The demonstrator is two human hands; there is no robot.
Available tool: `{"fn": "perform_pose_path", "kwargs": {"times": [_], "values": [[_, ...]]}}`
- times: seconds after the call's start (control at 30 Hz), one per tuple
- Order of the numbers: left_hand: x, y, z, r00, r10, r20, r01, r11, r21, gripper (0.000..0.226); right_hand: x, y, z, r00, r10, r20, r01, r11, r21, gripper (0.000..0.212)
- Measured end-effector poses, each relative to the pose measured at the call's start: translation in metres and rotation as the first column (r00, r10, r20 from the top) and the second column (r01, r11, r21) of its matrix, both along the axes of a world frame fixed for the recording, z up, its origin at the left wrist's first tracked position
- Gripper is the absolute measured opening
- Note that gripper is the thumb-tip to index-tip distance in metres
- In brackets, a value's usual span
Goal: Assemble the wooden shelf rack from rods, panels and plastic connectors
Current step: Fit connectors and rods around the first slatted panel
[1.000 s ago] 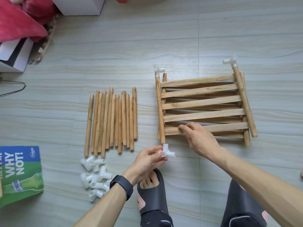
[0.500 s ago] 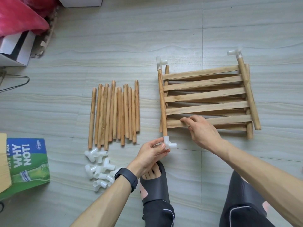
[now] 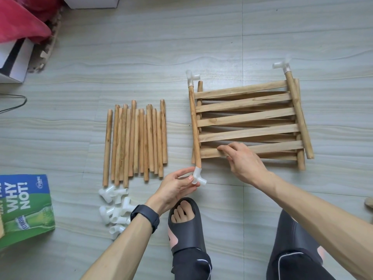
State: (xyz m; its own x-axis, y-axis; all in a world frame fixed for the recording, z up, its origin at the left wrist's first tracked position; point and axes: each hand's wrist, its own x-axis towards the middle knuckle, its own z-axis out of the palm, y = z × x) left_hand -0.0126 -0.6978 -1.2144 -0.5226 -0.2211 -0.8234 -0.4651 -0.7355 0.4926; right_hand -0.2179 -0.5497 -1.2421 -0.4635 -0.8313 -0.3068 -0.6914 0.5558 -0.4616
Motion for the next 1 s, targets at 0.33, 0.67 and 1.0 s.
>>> {"fn": "perform_pose_path", "kwargs": {"times": [0.33, 0.67, 1.0], "values": [[-0.014, 0.007, 0.0, 0.998, 0.049, -0.03, -0.05, 0.999, -0.021, 0.033, -0.003, 0.0, 0.0, 1.0, -0.023, 0.012, 0.023, 1.0, 0.005, 0.042], [-0.022, 0.002, 0.002, 1.0, 0.01, -0.014, -0.011, 0.999, -0.044, 0.044, -0.008, -0.002, 0.003, 0.999, 0.037, 0.035, -0.038, 0.999, 0.034, 0.04], [-0.021, -0.001, 0.001, 1.0, -0.011, -0.01, 0.01, 0.999, -0.035, 0.037, -0.01, -0.002, 0.002, 0.998, 0.051, 0.033, -0.052, 0.997, 0.048, 0.04]]}}
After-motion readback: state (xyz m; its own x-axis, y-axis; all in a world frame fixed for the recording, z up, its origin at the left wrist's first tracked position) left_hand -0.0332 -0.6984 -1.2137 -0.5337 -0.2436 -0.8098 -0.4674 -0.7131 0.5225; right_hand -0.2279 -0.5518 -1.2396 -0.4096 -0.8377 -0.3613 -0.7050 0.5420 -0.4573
